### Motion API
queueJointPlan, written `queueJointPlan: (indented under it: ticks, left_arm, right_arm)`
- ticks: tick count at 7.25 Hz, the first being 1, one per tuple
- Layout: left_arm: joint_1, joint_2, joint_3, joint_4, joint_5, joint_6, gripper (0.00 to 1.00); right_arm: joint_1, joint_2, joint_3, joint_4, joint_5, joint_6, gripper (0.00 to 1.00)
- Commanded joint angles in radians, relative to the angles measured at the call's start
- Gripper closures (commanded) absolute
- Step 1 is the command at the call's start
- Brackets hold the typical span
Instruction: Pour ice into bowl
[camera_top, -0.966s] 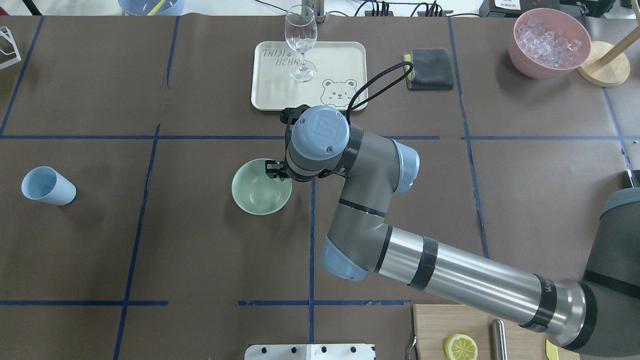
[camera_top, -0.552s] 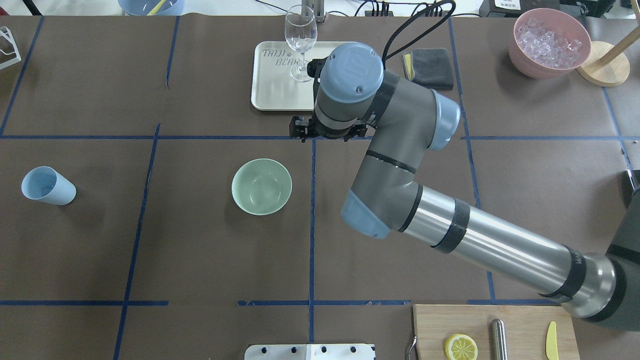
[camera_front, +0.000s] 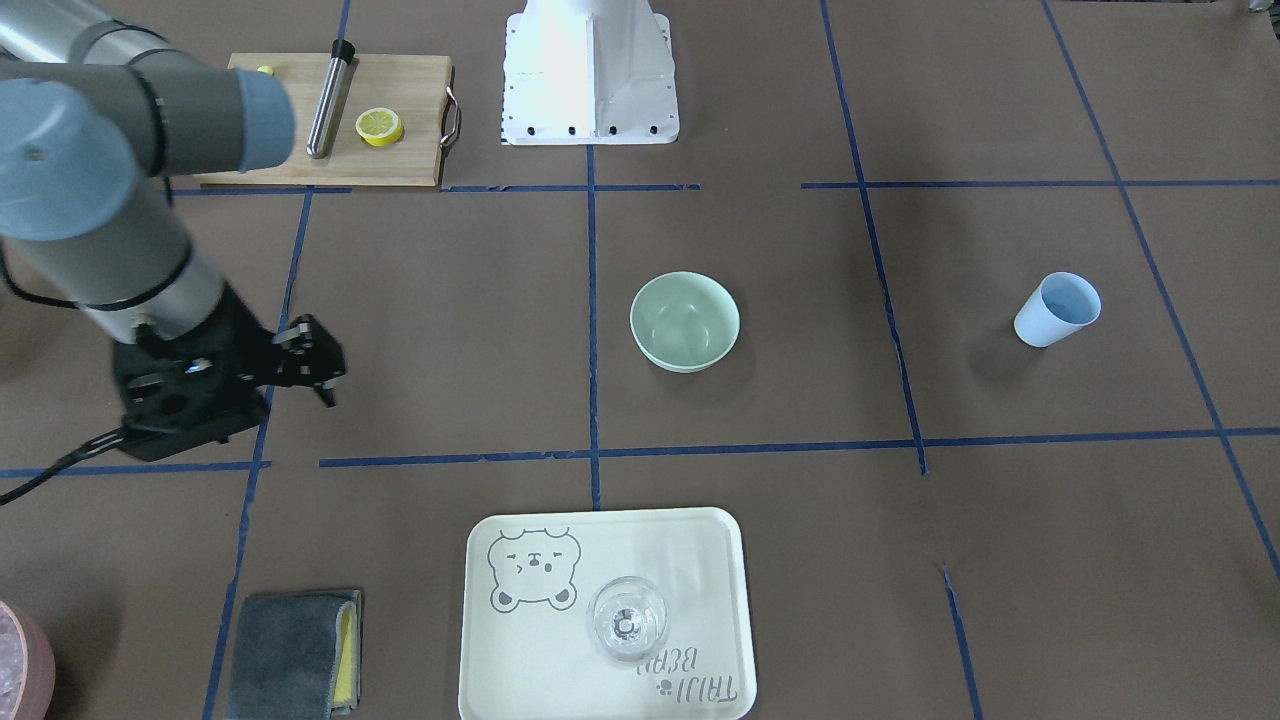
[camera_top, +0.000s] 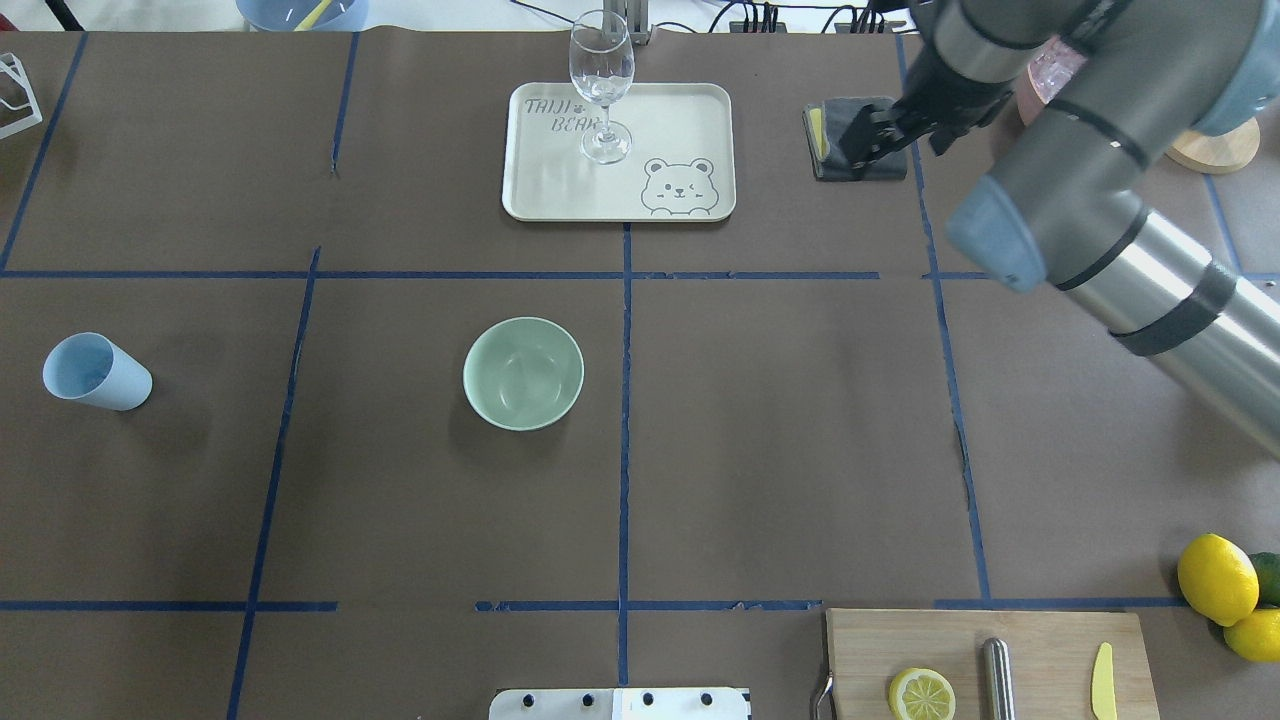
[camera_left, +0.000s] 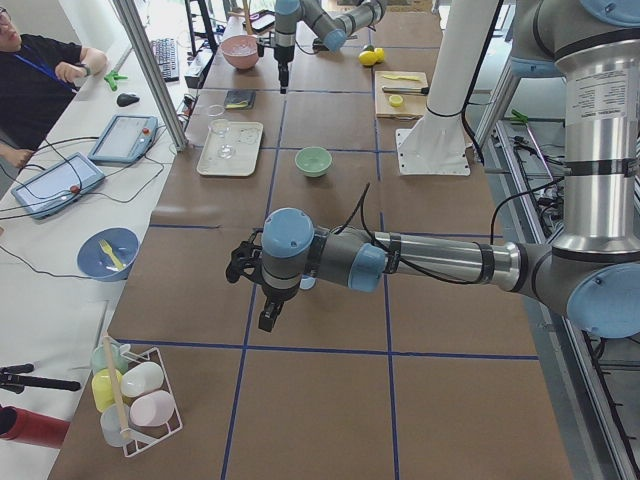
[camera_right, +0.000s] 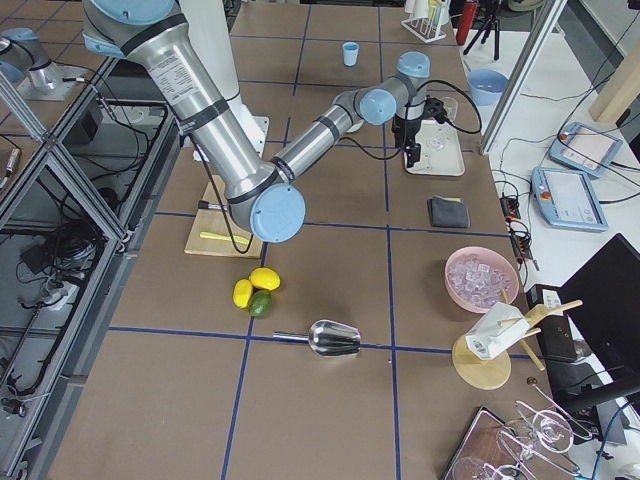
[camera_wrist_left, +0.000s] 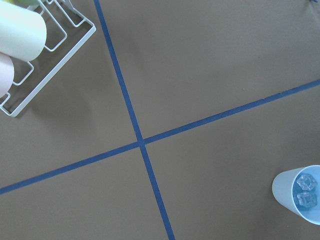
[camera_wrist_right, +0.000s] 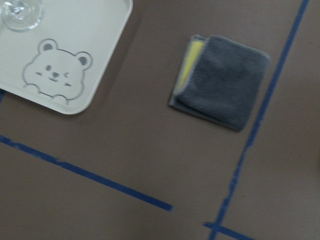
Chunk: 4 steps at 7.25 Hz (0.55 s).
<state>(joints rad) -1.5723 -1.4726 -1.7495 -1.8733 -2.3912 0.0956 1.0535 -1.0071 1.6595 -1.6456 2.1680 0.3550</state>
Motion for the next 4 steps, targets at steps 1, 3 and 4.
queueJointPlan:
  ticks: [1, 3, 4]
  left_arm:
    - [-0.002, -0.002, 0.002, -0.218, 0.001, -0.01, 0.0]
    - [0.0, -0.011, 0.03, -0.509, -0.006, -0.008, 0.0]
    - [0.0, -0.014, 0.021, -0.574, -0.017, -0.169, 0.0]
  right_arm:
    - [0.242, -0.17, -0.027, -0.003, 0.102, -0.435, 0.0]
    - [0.393, -0.336, -0.035, 0.01, 0.102, -0.513, 0.0]
    - [0.431, -0.388, -0.026, 0.012, 0.104, -0.542, 0.0]
